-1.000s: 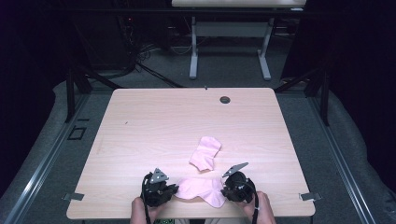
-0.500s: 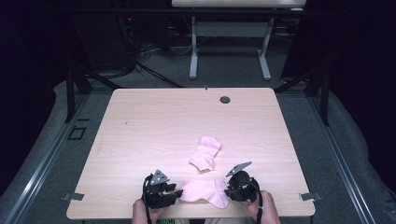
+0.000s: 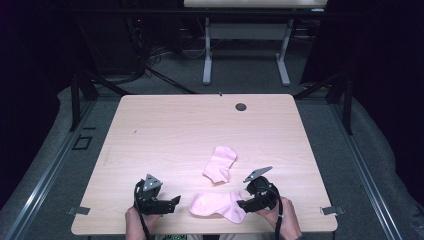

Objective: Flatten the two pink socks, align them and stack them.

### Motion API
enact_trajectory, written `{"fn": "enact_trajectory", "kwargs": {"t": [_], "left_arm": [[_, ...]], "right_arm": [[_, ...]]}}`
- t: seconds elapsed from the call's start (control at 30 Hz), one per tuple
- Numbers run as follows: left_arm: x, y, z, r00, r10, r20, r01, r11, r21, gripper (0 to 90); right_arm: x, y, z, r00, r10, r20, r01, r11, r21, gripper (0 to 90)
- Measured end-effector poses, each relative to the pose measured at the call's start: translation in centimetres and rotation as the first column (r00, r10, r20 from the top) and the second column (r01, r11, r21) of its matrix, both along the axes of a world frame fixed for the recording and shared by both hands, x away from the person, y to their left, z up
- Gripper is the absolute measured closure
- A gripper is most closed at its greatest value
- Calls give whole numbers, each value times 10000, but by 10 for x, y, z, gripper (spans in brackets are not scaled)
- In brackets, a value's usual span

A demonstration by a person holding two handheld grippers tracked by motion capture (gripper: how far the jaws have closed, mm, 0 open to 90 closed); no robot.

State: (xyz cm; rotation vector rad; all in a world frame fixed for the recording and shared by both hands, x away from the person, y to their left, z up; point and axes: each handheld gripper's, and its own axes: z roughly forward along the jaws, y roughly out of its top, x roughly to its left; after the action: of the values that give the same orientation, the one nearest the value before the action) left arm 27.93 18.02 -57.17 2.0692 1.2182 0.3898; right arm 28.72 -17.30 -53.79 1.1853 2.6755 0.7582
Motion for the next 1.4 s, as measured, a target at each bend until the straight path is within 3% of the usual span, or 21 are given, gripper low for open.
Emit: {"fn": "enact_trajectory", "kwargs": {"t": [0.07, 0.2, 0.43, 0.63, 0.77, 0.87, 0.97, 1.17, 1.3, 1.4], "left_arm": [[3, 5, -4, 9996, 281, 18, -281, 9982, 532, 37], [5, 7, -11, 9984, 568, 74, -572, 9954, 773, 16], [7, 12, -18, 9955, 880, 359, -901, 9941, 598, 0], [8, 11, -20, 9955, 804, 498, -837, 9942, 675, 0], [8, 11, -20, 9958, 721, 555, -757, 9950, 654, 0], [8, 11, -20, 9957, 730, 567, -766, 9950, 644, 0], [8, 11, -20, 9953, 769, 584, -807, 9946, 656, 0], [8, 10, -21, 9946, 803, 658, -844, 9945, 621, 0], [8, 10, -21, 9946, 794, 663, -836, 9945, 624, 0], [8, 10, -21, 9946, 797, 662, -839, 9945, 624, 0]], "right_arm": [[6, 2, 0, 10000, -8, -6, 8, 9999, 104, 198], [11, 6, 1, 9999, -3, 110, 4, 9999, -109, 141], [27, 18, 13, 9985, 378, 389, -368, 9990, -265, 147], [44, 34, 23, 9955, 677, 670, -655, 9973, -346, 151], [55, 47, 24, 9948, 845, 566, -817, 9954, -500, 156], [59, 52, 23, 9938, 938, 603, -905, 9944, -554, 174], [70, 66, 20, 9934, 1010, 553, -973, 9931, -654, 290], [80, 84, 17, 9897, 1352, 475, -1311, 9881, -799, 405], [86, 102, 9, 9855, 1647, 399, -1580, 9782, -1349, 510], [90, 105, 3, 9879, 1528, 270, -1476, 9790, -1406, 540]]}}
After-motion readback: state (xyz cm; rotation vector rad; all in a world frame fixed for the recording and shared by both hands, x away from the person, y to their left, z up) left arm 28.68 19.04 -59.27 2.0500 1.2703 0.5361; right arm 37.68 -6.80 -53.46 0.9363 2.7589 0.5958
